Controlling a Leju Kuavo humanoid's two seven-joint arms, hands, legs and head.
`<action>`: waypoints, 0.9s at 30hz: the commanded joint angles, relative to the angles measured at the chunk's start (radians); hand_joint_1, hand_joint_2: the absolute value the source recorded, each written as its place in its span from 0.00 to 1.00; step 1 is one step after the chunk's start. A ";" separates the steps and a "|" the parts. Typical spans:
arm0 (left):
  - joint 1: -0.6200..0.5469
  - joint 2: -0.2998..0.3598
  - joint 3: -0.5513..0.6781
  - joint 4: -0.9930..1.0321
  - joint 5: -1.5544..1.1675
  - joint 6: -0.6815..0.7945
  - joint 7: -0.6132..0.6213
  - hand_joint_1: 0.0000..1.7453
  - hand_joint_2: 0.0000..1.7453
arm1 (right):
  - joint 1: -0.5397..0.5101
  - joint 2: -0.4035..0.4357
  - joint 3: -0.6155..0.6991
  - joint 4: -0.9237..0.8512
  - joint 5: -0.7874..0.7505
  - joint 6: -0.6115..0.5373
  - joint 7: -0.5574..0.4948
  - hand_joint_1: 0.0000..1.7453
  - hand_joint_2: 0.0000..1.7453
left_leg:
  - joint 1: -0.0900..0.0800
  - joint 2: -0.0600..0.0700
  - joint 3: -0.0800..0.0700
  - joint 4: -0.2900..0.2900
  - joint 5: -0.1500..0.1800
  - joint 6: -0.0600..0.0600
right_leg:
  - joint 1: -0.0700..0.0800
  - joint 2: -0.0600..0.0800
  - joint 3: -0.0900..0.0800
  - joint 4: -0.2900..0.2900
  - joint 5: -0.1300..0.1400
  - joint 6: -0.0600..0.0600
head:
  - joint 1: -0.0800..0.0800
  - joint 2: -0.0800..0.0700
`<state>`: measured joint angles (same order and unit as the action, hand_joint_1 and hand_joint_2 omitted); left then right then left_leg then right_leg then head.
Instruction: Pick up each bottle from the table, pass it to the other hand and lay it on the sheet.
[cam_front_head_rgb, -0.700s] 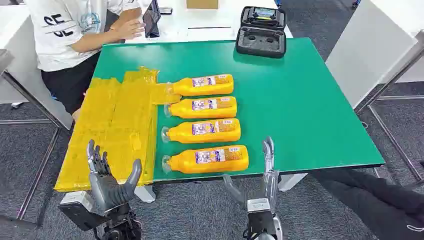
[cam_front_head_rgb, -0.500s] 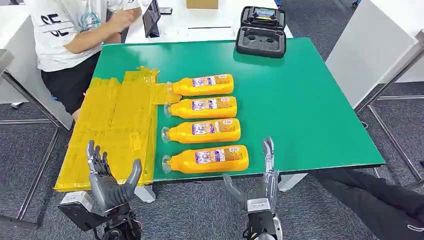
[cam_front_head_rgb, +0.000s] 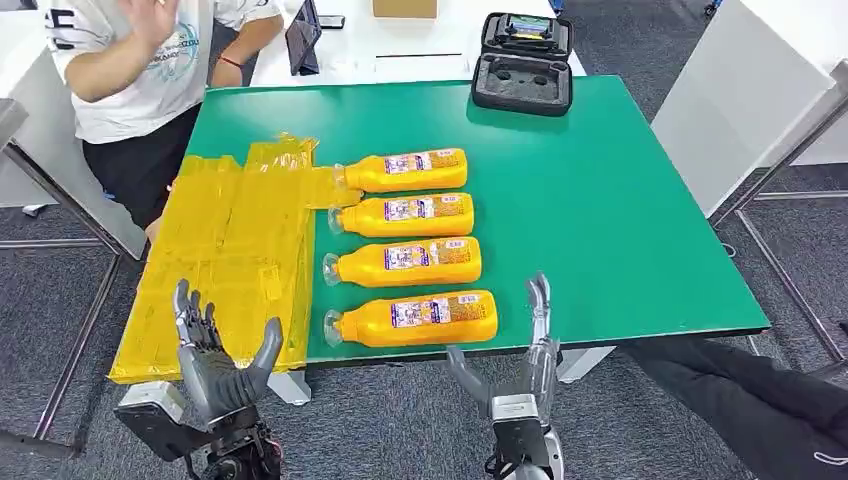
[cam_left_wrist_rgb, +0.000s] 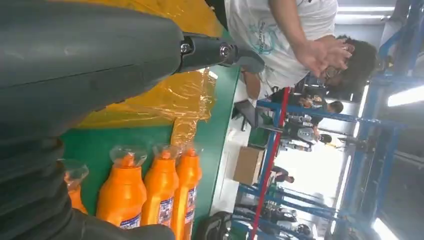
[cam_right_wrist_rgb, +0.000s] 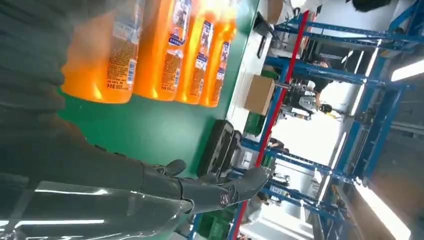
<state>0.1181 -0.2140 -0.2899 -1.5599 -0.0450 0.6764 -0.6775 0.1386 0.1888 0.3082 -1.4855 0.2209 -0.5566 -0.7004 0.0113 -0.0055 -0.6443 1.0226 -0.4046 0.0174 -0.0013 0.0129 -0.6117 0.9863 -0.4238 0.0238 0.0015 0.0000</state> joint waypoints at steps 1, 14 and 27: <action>-0.031 0.018 0.025 0.079 0.004 -0.010 0.001 0.00 1.00 | -0.023 -0.010 0.010 0.056 -0.010 -0.012 0.002 0.00 1.00 | 0.000 0.001 0.007 -0.002 -0.002 0.000 | 0.000 -0.001 0.007 -0.002 -0.002 0.000 | 0.000 0.000; -0.093 0.047 0.017 0.180 -0.005 0.016 -0.021 0.00 1.00 | -0.070 -0.052 -0.052 0.007 0.140 0.114 0.205 0.00 1.00 | 0.000 0.000 0.003 -0.002 0.000 0.000 | 0.000 -0.001 0.003 -0.001 0.000 0.000 | 0.000 0.000; -0.132 0.069 0.040 0.217 0.057 0.009 -0.021 0.00 1.00 | -0.389 -0.223 0.044 0.288 0.223 0.354 0.424 0.00 1.00 | 0.000 0.004 0.003 -0.001 0.000 0.000 | 0.000 0.003 0.003 -0.002 0.002 0.001 | 0.000 0.000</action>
<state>0.0366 -0.1827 -0.2808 -1.4317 -0.0214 0.6958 -0.6989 0.0045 0.0871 0.2884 -1.4642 0.4578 -0.3187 -0.3453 0.0110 -0.0053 -0.6443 1.0227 -0.4040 0.0181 -0.0015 0.0130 -0.6110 0.9863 -0.4229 0.0245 0.0015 0.0000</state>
